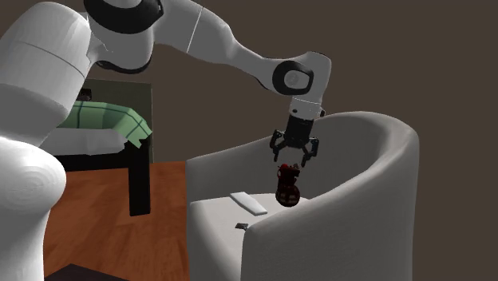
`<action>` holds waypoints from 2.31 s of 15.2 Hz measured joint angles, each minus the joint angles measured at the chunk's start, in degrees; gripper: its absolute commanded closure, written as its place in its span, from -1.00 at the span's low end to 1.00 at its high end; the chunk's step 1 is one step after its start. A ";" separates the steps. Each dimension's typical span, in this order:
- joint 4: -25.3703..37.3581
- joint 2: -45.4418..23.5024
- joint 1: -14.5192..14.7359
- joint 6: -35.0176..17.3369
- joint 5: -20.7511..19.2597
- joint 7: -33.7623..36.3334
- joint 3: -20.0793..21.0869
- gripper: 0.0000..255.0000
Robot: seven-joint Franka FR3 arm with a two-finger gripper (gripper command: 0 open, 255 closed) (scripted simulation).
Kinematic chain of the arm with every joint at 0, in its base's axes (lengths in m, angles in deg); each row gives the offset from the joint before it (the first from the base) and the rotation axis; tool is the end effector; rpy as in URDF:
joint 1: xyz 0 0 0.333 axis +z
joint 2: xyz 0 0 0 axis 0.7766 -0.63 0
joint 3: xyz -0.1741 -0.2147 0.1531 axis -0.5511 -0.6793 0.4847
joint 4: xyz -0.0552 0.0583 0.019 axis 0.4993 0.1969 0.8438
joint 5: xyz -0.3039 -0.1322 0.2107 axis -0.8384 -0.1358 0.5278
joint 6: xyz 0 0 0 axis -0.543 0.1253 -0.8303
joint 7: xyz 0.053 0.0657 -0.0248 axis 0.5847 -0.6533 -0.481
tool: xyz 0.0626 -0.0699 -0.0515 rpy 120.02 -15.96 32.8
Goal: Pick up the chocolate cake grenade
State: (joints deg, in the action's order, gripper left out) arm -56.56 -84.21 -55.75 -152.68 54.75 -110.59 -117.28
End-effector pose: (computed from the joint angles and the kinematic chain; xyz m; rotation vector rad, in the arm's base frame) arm 0.5118 -0.3987 0.4373 -2.8475 -0.4376 -0.3562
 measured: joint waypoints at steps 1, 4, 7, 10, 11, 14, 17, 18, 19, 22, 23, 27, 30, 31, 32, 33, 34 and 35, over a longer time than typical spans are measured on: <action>0.94 -1.32 -0.75 0.06 0.95 -0.67 0.46 -1.00; 0.64 -2.73 -1.33 -1.05 2.13 -1.91 1.05 -1.00; 0.19 -4.16 -1.84 -2.40 3.23 -3.00 1.59 -1.00; -0.98 -3.93 -1.55 -3.25 3.29 -3.39 1.59 1.00; -1.03 -3.87 -1.53 -3.31 3.30 -3.42 1.58 1.00; -1.05 -3.83 -1.52 -3.34 3.31 -3.44 1.57 1.00; -1.09 -3.81 -1.51 -3.37 3.31 -3.45 1.57 1.00; -1.11 -3.80 -1.51 -3.39 3.32 -3.47 1.57 1.00; -1.02 -3.86 -1.54 -3.34 3.35 -3.45 1.58 1.00; -0.09 -3.49 -1.49 -2.21 2.82 -2.70 1.38 1.00; 0.26 -3.29 -1.57 -1.71 2.62 -2.55 1.26 1.00; 1.83 -2.21 -1.43 0.39 1.62 -1.27 0.79 1.00; 3.30 -1.75 -1.55 2.01 1.11 -0.44 0.56 1.00; 3.83 -1.57 -1.58 2.60 0.90 -0.13 0.47 1.00; 4.49 -1.43 -1.61 3.26 0.73 0.27 0.41 1.00; 4.90 -1.12 -1.54 3.82 0.48 0.61 0.31 1.00; 5.60 -1.06 -1.67 4.49 0.36 0.90 0.25 1.00; 5.93 -0.94 -1.69 4.86 0.26 1.09 0.21 1.00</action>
